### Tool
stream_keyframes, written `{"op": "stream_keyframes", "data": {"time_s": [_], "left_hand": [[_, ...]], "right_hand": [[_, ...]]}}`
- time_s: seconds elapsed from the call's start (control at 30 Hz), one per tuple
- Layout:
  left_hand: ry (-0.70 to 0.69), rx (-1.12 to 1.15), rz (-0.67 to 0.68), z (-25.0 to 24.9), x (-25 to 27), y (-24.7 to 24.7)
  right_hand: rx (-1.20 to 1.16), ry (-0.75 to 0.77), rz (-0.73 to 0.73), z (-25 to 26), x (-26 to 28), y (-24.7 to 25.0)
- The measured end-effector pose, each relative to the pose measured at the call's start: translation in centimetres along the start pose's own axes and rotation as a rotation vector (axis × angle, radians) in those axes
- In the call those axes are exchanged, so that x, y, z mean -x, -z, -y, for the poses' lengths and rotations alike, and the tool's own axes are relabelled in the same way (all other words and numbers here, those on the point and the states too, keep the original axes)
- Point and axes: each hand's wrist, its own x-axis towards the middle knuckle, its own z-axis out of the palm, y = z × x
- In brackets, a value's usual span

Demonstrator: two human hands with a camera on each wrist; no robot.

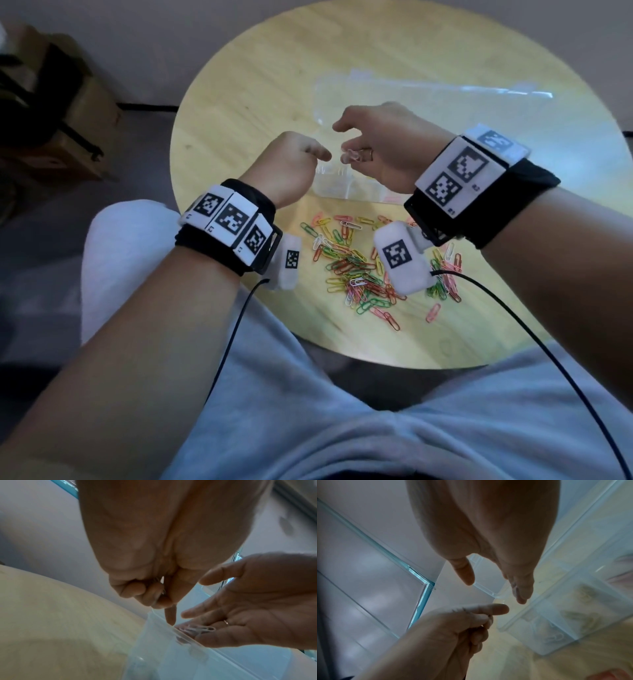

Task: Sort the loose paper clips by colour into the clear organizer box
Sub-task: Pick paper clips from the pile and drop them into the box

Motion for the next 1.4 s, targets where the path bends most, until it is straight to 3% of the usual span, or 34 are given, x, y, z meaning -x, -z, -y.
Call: {"op": "stream_keyframes", "data": {"time_s": [0.17,0.43,0.63,0.77,0.9,1.03,1.4], "left_hand": [[-0.041,-0.053,-0.025,0.1,-0.1,-0.3],[-0.210,-0.290,-0.103,-1.0,-1.4,-2.6],[-0.208,-0.528,-0.050,-0.8,-1.4,-3.2],[-0.274,-0.506,-0.080,-1.4,0.4,-2.9],[-0.262,-0.329,0.106,-1.2,3.2,-3.9],[-0.206,-0.499,0.309,-0.6,3.7,-5.8],[-0.178,-0.637,0.354,-0.3,2.8,-8.0]], "right_hand": [[-0.095,-0.013,0.069,-0.2,0.6,1.1],[-0.253,0.133,-0.027,-3.9,5.0,3.9],[-0.113,0.177,-0.048,-7.1,6.6,6.1],[0.070,0.169,-0.099,-9.1,6.2,7.9],[0.322,0.128,-0.112,-11.0,6.0,8.7],[0.633,0.082,-0.020,-12.0,6.0,8.0],[0.898,0.140,-0.066,-12.3,4.6,4.3]]}}
